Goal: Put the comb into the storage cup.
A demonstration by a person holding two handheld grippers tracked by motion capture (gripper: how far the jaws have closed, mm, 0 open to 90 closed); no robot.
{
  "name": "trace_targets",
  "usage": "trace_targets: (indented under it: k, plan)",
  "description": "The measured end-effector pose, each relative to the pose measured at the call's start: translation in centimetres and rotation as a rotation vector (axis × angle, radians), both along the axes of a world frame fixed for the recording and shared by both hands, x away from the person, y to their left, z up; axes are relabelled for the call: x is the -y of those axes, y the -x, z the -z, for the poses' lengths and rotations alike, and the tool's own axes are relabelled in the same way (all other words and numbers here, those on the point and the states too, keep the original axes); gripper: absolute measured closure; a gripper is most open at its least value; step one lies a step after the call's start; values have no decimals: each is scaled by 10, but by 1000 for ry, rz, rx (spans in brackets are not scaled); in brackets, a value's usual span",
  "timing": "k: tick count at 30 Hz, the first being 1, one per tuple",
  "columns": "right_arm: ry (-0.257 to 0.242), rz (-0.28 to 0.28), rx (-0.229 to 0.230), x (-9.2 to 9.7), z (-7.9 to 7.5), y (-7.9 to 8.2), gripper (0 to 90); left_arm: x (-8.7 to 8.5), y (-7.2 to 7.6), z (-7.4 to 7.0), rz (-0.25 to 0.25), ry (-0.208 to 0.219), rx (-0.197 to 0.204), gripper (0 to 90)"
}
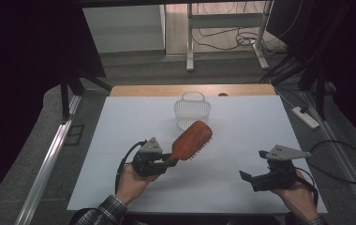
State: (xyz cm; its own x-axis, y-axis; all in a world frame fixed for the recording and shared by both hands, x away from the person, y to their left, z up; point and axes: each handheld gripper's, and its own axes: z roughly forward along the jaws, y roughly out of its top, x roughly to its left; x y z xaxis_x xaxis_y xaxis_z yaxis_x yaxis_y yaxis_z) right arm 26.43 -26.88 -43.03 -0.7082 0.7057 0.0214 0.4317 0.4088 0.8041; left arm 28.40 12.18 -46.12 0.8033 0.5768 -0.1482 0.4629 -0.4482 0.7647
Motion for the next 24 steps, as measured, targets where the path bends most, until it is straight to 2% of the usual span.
trace_targets:
  k: [1,3,6,10,13,24]
  plan:
    - [-11,-8,-5,-4,-1,-3,0,0,0,0,-3,3,5,707]
    - [-68,-29,-27,-15,-4,-8,0,-1,0,-1,-8,8,9,707]
    - [-57,-45,-28,-27,-5,-12,0,-1,0,-1,-14,13,16,707]
    - [-75,-64,-48,-44,-5,-20,0,0,1,-2,-22,14,25,707]
    - [-75,-72,-60,-49,-4,-22,0,0,1,-2,-26,14,33,707]
    - [-168,-56,-110,-69,-9,-38,0,5,3,-2,-32,25,55,707]
